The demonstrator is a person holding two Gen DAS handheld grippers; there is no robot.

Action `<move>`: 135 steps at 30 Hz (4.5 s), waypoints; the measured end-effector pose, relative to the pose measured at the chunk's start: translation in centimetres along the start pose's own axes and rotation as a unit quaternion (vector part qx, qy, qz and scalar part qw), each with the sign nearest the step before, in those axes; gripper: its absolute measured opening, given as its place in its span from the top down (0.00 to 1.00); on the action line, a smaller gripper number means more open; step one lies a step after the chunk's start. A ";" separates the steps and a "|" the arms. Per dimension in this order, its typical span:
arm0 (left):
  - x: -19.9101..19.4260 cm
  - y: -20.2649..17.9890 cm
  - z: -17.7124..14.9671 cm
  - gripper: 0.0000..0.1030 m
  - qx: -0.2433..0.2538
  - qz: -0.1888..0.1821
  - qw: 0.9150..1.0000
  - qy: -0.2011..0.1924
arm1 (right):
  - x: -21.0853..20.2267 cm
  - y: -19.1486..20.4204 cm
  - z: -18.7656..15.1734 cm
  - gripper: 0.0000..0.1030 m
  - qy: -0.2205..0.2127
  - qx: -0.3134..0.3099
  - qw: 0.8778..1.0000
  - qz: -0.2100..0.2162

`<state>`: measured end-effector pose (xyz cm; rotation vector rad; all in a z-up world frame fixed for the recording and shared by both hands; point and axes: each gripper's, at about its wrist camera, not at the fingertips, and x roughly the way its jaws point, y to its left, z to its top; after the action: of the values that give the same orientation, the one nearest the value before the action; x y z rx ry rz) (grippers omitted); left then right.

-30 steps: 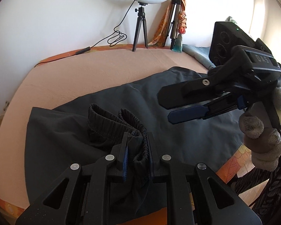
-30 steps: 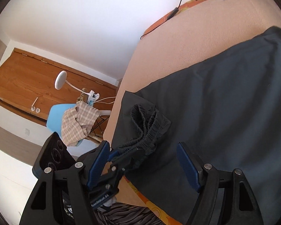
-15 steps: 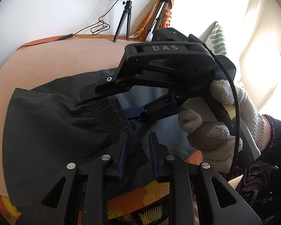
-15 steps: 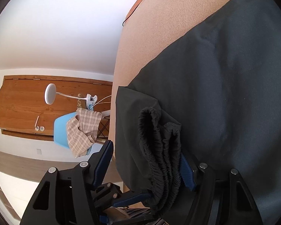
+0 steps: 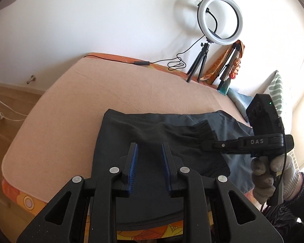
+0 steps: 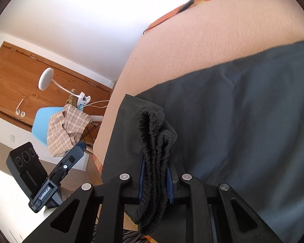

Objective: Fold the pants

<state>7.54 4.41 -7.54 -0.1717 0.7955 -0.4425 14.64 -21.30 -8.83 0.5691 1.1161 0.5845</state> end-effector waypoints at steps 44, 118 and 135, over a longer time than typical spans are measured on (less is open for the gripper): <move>7.0 -12.4 -0.6 0.66 0.092 -0.048 0.991 0.082 | -27.3 -18.4 -5.6 0.84 -0.147 0.100 0.978 -0.112; 6.0 -11.7 -7.0 0.67 0.024 -0.191 0.967 0.167 | 2.3 -1.2 11.2 0.46 0.134 -0.251 0.952 -0.114; 6.2 -11.7 -7.0 0.77 0.035 -0.188 0.967 0.169 | 3.2 -3.3 12.1 0.54 0.163 -0.224 0.956 -0.101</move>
<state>2.56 -8.70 -12.73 -0.1844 1.0863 -0.8744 27.49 -23.03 -9.14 -0.0390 1.2807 0.7415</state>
